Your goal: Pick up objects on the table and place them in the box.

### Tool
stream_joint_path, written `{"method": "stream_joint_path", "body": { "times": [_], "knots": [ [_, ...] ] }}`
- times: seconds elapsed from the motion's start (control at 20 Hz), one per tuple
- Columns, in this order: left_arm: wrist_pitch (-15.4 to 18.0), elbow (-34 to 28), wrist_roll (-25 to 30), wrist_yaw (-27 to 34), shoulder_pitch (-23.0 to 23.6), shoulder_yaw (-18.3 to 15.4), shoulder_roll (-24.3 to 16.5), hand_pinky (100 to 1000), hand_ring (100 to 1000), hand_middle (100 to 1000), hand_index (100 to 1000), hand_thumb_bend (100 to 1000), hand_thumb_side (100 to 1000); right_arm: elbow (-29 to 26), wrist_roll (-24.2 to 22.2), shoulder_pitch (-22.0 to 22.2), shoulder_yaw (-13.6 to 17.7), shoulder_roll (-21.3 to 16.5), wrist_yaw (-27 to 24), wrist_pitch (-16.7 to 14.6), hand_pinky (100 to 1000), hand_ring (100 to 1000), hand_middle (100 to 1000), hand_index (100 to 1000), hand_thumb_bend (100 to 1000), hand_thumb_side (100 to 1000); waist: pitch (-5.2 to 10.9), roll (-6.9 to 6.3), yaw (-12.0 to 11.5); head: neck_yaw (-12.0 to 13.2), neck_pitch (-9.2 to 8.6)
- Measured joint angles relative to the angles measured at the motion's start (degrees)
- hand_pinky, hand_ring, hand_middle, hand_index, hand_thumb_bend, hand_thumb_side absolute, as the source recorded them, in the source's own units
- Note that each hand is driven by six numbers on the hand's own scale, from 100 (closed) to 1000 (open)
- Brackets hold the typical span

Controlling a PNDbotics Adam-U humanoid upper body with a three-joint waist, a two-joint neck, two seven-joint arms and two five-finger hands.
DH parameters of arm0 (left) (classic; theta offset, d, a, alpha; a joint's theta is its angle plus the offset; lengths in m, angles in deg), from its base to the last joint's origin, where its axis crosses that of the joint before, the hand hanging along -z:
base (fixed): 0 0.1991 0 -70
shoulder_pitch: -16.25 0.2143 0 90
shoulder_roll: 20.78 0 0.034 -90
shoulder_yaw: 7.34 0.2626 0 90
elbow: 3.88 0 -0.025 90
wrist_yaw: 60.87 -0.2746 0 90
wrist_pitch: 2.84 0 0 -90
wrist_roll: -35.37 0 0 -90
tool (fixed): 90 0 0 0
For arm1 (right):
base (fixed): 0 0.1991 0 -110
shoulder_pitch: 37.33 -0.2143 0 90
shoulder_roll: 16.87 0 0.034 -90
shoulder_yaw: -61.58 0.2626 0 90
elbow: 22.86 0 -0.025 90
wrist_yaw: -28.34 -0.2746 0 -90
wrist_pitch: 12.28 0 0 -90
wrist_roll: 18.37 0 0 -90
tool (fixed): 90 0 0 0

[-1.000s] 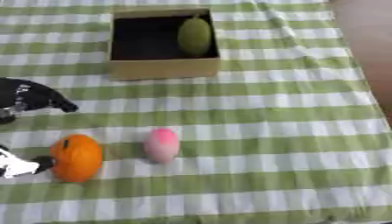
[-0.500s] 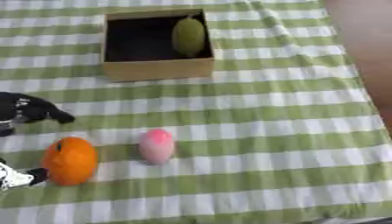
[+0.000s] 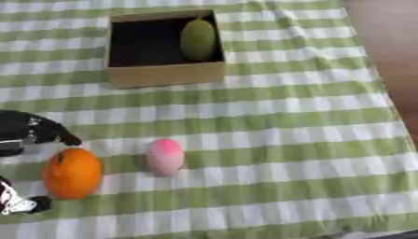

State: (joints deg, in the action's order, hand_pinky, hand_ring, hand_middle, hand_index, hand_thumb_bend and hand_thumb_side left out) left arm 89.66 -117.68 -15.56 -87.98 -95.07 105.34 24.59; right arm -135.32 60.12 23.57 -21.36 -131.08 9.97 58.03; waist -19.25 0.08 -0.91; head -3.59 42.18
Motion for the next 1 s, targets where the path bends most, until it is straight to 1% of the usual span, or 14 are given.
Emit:
{"method": "stream_joint_path", "body": {
  "times": [0.1,0.2,0.25,0.4,0.45,0.6,0.65,0.7,0.75,0.8,0.85,0.9,0.95,1.0],
  "knots": [
    [-0.6,0.0,0.2,-1.2,-0.4,0.6,0.5,935,898,798,934,525,399,0.0,-0.3,0.4,0.2,0.3,-0.1,0.3,990,958,672,953,100,227,0.00,-0.08,0.2,0.0,-0.01],
    [-1.2,0.0,0.3,-2.0,-0.7,1.2,0.9,921,890,790,928,505,402,0.0,-0.6,0.4,0.4,0.6,-0.2,0.6,993,959,671,951,100,256,0.00,-0.32,0.2,0.1,-0.04],
    [-1.6,0.0,0.4,-2.3,-1.0,1.5,1.1,909,881,779,916,486,406,0.1,-0.7,0.5,0.4,0.7,-0.2,0.8,996,960,669,950,100,294,0.00,-0.39,0.2,0.2,-0.12],
    [-3.2,0.0,0.6,-3.0,-1.4,2.4,1.9,872,853,744,893,468,387,0.1,-1.1,0.7,0.7,1.1,-0.4,1.4,999,961,668,950,100,329,0.00,-0.44,0.5,0.3,-0.17],
    [-3.7,0.0,0.6,-3.3,-1.5,2.6,2.1,838,824,702,879,463,384,0.2,-1.1,0.9,0.8,1.2,-0.4,1.6,1000,962,668,951,100,335,0.00,-0.44,0.5,0.4,-0.17],
    [-5.1,0.1,0.8,-4.0,-1.5,3.0,2.5,774,778,648,856,465,370,0.2,-1.1,1.0,1.3,1.4,-0.4,2.1,1000,962,666,950,100,352,0.00,-0.44,0.5,0.5,-0.18],
    [-5.4,0.1,0.9,-4.2,-1.5,3.1,2.6,740,745,609,831,453,357,0.2,-1.1,1.2,1.4,1.5,-0.4,2.2,1000,962,666,950,100,363,0.00,-0.44,0.5,0.5,-0.18],
    [-5.8,0.2,0.8,-4.5,-1.4,3.1,2.7,736,740,603,827,451,357,0.3,-1.1,1.4,1.5,1.6,-0.4,2.4,1000,962,666,950,100,363,0.00,-0.44,0.5,0.5,-0.18],
    [-6.1,0.5,0.7,-4.7,-1.4,3.1,2.7,693,689,554,783,445,350,0.3,-1.0,1.4,1.7,1.6,-0.4,2.6,1000,963,666,950,100,385,0.00,-0.44,0.5,0.5,-0.18],
    [-6.4,0.6,0.7,-4.9,-1.2,3.1,2.7,686,682,549,778,441,341,0.4,-1.0,1.4,1.8,1.7,-0.4,2.7,1000,963,665,950,100,374,0.00,-0.44,0.5,0.6,-0.18],
    [-6.6,0.8,0.6,-5.2,-1.0,3.1,2.7,639,636,512,740,421,301,0.4,-0.9,1.5,1.8,1.7,-0.4,2.8,1000,963,665,950,100,389,0.00,-0.44,0.5,0.6,-0.18],
    [-6.7,1.0,0.6,-5.4,-0.8,3.1,2.7,618,620,499,725,403,281,0.4,-0.8,1.5,2.0,1.8,-0.4,2.9,1000,964,665,951,100,396,0.00,-0.44,0.5,0.6,-0.18],
    [-6.9,1.1,0.5,-5.6,-0.5,3.1,2.7,592,606,484,708,386,203,0.5,-0.6,1.7,2.1,2.0,-0.4,3.1,1000,964,664,951,100,410,0.00,-0.44,0.5,0.6,-0.18],
    [-7.0,1.2,0.6,-5.7,-0.2,3.1,2.7,576,594,473,694,365,205,0.5,-0.5,1.9,2.3,2.1,-0.4,3.3,1000,964,664,951,100,418,0.00,-0.44,0.5,0.6,-0.18]
  ]
}}
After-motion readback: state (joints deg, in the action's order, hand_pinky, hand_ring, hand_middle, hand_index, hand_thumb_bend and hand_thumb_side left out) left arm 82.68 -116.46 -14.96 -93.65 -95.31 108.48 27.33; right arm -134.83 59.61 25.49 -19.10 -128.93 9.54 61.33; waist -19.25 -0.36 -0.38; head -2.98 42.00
